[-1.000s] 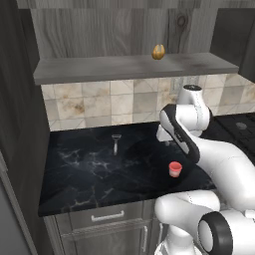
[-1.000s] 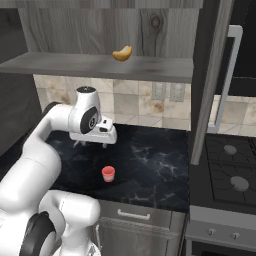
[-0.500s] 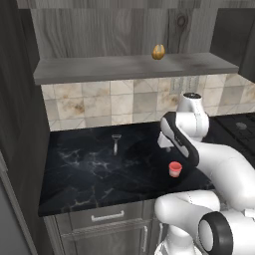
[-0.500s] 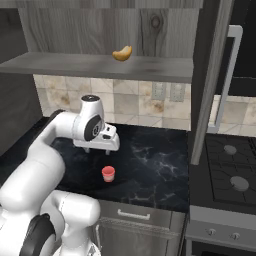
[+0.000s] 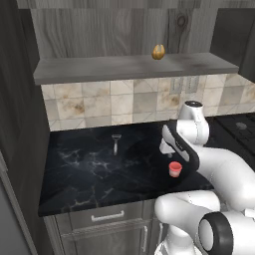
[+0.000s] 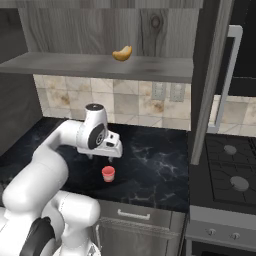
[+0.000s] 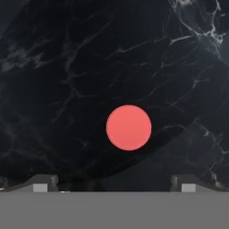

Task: Pick the jam and cereal from the counter and place them in the cabinets closest to them.

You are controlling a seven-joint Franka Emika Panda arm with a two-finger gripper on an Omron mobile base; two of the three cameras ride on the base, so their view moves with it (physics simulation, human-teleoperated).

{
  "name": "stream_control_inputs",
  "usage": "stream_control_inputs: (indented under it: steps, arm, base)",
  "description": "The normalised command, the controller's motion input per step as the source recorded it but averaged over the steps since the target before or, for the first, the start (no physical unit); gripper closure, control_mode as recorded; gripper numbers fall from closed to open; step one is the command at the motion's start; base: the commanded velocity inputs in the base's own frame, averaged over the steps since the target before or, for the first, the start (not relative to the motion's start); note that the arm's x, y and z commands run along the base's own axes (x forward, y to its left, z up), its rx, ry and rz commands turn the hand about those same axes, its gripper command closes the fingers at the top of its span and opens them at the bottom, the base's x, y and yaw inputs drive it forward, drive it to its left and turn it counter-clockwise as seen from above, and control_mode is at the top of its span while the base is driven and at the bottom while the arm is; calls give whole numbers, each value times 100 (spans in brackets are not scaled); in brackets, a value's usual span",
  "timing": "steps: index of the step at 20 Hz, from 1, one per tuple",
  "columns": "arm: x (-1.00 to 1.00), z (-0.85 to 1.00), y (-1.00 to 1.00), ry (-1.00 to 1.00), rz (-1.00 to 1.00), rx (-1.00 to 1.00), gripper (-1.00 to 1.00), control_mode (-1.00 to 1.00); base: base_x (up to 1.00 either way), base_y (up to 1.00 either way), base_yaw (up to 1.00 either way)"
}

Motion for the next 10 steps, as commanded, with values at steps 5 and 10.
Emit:
stream_control_inputs:
  steps: [5,10]
  arm:
    - [1,-27,-4,0,0,0,-100,-100]
    - [4,-25,-4,0,0,0,-100,-100]
  base:
    - [0,0,0]
    - [0,0,0]
